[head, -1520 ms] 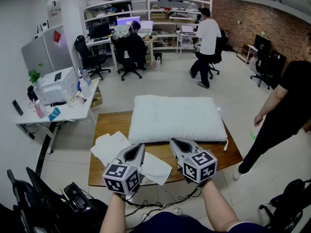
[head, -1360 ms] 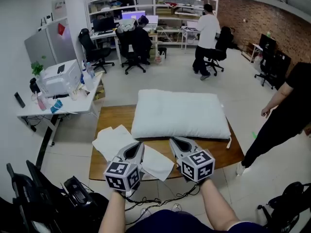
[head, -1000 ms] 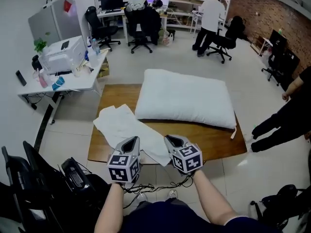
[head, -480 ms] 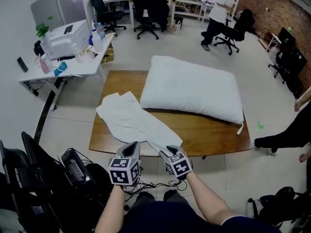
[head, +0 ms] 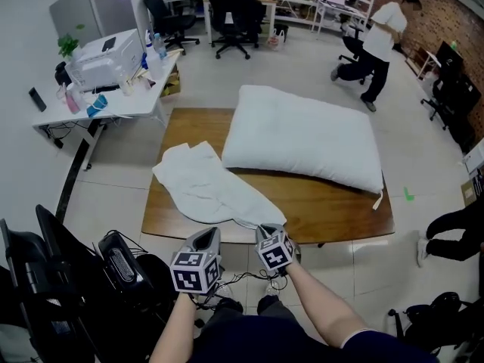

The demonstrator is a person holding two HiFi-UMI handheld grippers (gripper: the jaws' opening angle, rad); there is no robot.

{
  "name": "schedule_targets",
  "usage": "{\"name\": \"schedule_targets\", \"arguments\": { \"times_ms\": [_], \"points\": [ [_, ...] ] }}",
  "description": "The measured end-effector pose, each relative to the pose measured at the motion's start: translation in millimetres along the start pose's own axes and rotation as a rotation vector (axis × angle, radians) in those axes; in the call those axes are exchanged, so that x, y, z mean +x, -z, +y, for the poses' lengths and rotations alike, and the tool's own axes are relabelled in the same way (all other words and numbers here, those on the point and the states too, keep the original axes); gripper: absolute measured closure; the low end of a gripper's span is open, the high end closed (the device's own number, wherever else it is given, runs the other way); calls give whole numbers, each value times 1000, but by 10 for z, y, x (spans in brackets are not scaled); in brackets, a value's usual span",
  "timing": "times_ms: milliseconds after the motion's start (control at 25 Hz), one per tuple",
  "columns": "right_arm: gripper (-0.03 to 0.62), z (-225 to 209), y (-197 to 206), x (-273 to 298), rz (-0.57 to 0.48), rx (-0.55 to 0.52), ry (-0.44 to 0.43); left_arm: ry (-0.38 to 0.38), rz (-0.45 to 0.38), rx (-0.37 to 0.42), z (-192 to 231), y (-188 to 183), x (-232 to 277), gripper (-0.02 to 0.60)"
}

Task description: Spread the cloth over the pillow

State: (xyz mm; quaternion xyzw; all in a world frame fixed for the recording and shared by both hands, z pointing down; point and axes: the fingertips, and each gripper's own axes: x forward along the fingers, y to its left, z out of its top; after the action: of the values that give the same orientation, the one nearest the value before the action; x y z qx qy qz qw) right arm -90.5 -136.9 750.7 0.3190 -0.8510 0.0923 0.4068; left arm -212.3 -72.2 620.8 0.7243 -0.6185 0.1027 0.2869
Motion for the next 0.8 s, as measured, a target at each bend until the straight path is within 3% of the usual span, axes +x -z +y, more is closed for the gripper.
{"name": "schedule_targets", "arguments": {
  "times_ms": [40,200,520,800],
  "points": [
    [565,-21,4,2,13,-18,6,-1,0,-2,1,5,-11,575],
    [568,-133,-102,-102,-9,17,-21,-14,-12,-13,57,-28,-53,575],
    [569,-596,-739,-761,-234,101,13,-14,-17,-42,112,-25,13,575],
    [571,-941,-1526,-1509,-457,105,65,23,-44,-21,-14,-208,116,575]
  ]
}}
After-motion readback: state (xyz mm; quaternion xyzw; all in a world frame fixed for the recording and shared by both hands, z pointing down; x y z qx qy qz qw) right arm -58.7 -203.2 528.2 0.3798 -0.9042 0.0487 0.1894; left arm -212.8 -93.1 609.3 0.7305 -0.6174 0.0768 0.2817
